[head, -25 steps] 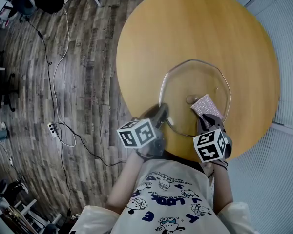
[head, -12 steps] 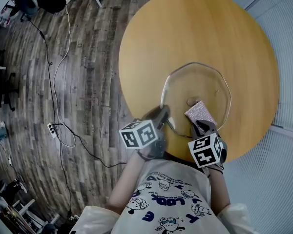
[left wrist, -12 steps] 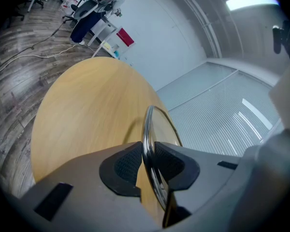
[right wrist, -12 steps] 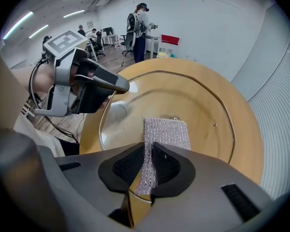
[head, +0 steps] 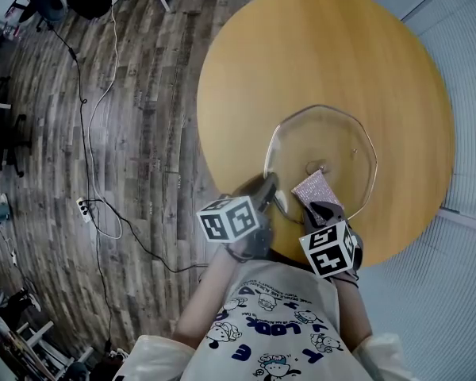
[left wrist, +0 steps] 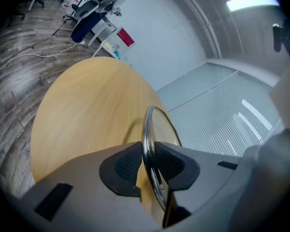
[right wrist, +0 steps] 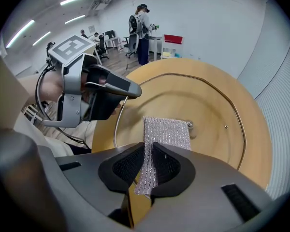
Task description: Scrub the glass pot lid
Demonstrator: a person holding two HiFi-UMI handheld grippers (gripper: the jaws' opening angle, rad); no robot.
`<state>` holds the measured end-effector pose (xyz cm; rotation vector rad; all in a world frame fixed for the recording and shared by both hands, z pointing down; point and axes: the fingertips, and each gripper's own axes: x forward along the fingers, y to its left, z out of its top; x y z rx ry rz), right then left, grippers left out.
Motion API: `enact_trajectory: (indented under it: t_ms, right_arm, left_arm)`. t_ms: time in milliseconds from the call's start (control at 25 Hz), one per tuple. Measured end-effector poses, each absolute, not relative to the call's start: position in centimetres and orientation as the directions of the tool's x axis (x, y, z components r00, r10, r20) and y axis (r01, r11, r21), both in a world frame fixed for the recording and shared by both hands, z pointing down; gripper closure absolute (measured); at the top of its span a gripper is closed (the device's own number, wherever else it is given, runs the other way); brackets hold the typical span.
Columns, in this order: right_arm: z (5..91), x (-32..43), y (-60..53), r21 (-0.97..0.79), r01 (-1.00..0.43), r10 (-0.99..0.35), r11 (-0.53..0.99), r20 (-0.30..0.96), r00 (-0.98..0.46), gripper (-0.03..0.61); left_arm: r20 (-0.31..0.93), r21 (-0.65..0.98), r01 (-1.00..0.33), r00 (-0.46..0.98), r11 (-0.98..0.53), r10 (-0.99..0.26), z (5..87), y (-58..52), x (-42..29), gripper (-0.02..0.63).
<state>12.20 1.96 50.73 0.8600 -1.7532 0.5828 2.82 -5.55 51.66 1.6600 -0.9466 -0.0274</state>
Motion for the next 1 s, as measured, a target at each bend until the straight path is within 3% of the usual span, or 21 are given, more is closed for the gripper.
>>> enact_trajectory:
  t_ms: [1000]
  right_arm:
    - [50.8,8.2,-0.7,0.005,-0.744,-0.268,0.669,0.934,-0.235,0.514]
  left_arm:
    - [0.444,0.837,-0.547,0.669,0.009,-0.596,51.4,-5.6,2.8,0.526]
